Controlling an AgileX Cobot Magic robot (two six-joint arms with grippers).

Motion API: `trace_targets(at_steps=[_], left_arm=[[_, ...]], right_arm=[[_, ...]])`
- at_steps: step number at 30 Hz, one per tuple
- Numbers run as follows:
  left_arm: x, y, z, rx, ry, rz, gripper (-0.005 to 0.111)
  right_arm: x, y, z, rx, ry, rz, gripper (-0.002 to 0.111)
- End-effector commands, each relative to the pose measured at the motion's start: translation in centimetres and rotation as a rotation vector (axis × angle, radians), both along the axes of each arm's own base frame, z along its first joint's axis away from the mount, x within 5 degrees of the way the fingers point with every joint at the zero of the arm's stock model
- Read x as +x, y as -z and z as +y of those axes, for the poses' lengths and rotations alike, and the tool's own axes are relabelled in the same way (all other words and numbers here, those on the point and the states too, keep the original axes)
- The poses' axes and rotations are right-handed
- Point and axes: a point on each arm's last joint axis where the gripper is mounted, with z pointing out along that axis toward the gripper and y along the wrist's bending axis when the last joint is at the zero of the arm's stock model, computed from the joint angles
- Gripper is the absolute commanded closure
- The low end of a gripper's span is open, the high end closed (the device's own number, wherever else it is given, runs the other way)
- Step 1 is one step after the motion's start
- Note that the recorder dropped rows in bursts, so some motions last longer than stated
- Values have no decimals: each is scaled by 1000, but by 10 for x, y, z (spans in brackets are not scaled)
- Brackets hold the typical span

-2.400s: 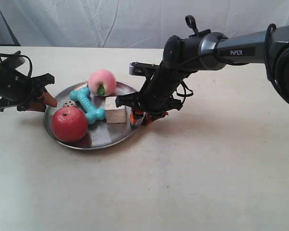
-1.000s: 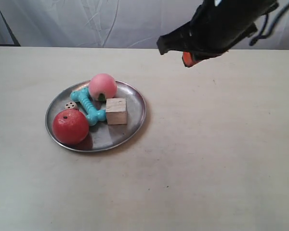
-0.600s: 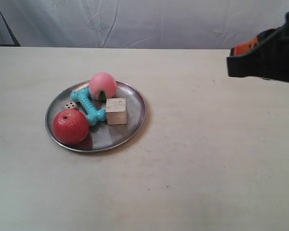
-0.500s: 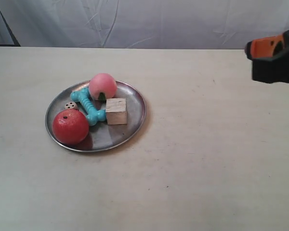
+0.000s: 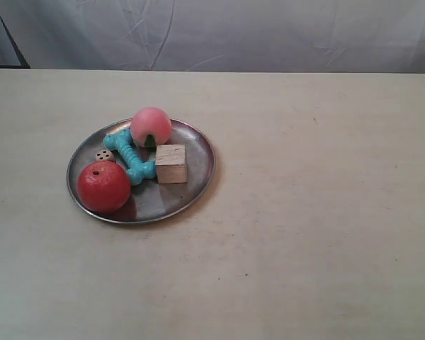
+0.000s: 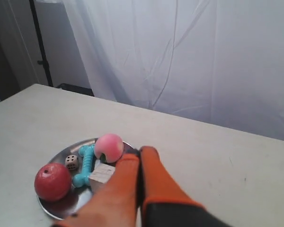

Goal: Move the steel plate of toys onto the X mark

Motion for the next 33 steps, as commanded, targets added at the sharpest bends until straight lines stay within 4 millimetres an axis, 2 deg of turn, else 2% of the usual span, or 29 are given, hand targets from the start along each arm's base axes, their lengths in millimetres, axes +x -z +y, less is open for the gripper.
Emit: trace_targets(at_steps=[1,6,10,13,17,26,29,33], left_arm=[[-3,0,-3,-41,26,11,107],[-3,0,-3,-34,35,13,107],[-3,0,-3,-34,35,10,107],[-3,0,-3,-34,35,10,107],[-4,0,-5,-24,64,8,107],[-5,1,-6,4,81,5,107],[-5,1,-6,-10,83,6,107],[-7,1,-8,-38,109,30,107]], right_arm=[[-19,-4,-10,63,27,-77,108],[-44,10,-30,164,197,-235,108],[-63,38,-39,177,326,-361,108],[-71,57,-42,167,399,-386,108],[-68,83,-44,151,450,-349,108],[-49,148,-45,114,463,-142,108],[-49,159,-44,100,462,-61,108],[-49,163,-44,95,461,-17,108]])
